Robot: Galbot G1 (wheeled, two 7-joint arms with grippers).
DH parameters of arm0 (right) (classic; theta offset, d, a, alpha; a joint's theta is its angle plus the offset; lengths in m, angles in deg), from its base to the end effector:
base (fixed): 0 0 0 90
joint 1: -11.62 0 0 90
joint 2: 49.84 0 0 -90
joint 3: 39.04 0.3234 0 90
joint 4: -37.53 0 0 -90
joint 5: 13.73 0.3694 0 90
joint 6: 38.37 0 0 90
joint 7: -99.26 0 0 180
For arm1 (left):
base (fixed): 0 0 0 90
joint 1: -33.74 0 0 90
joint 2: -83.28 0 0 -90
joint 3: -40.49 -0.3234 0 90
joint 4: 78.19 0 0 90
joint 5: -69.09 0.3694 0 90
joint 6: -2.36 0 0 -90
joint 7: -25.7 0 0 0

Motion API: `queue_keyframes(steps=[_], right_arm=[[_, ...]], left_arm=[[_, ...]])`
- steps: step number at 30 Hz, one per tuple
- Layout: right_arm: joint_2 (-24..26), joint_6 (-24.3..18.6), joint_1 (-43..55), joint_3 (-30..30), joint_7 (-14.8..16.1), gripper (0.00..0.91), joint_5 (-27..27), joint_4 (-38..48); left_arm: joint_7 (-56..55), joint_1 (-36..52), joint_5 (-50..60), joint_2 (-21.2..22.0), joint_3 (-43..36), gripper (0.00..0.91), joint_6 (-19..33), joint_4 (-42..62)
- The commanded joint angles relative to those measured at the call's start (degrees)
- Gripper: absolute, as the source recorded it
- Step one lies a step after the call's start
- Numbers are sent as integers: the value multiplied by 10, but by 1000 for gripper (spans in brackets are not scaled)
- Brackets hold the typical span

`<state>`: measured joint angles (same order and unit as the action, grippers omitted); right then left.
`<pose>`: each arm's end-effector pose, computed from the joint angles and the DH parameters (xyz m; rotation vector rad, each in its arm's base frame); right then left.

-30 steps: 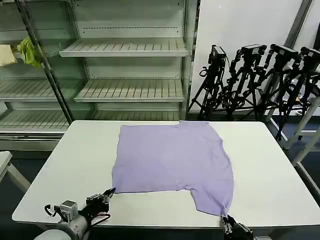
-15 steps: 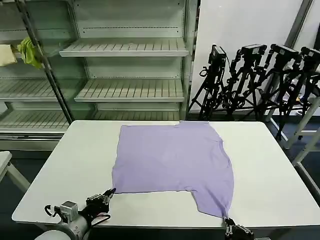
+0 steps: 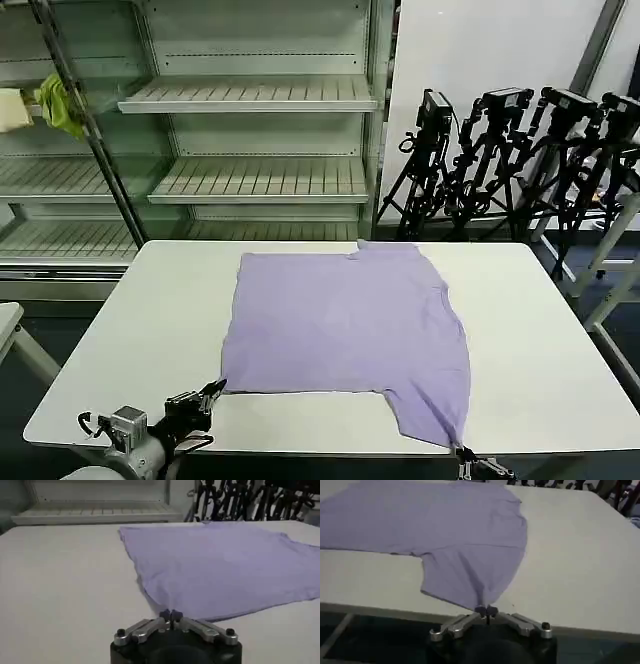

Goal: Fold and organize the clothes.

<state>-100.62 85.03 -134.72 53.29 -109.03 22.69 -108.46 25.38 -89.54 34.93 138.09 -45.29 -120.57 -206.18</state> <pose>0.1078 -0.0174 -0.1763 0.1229 -2.4240 0.1629 0.2064 0.0728 -0.2146 -0.4135 -2.5499 -0.0558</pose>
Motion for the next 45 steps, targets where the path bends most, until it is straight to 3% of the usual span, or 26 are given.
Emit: queue_keyframes(steps=[1,6,14,23,33,45], right_arm=[[9,-3,-26,22,0,0,-5,-32],[24,-3,-55,51,-4,0,0,-40],[38,-10,-22,50,-2,0,-4,-40],[17,-76,58,47,29,0,-21,-21],[25,-84,183,46,39,0,10,10],[39,-85,288,13,46,0,31,78]], left_arm=[[-1,-33,0,-10,13,10,0,-23],[-2,-68,0,-21,32,10,-1,-44],[-3,-64,1,-22,34,10,0,-44],[-1,-2,9,2,33,10,11,-31],[4,75,-5,2,37,10,7,-16],[4,139,-6,-3,-13,10,7,43]])
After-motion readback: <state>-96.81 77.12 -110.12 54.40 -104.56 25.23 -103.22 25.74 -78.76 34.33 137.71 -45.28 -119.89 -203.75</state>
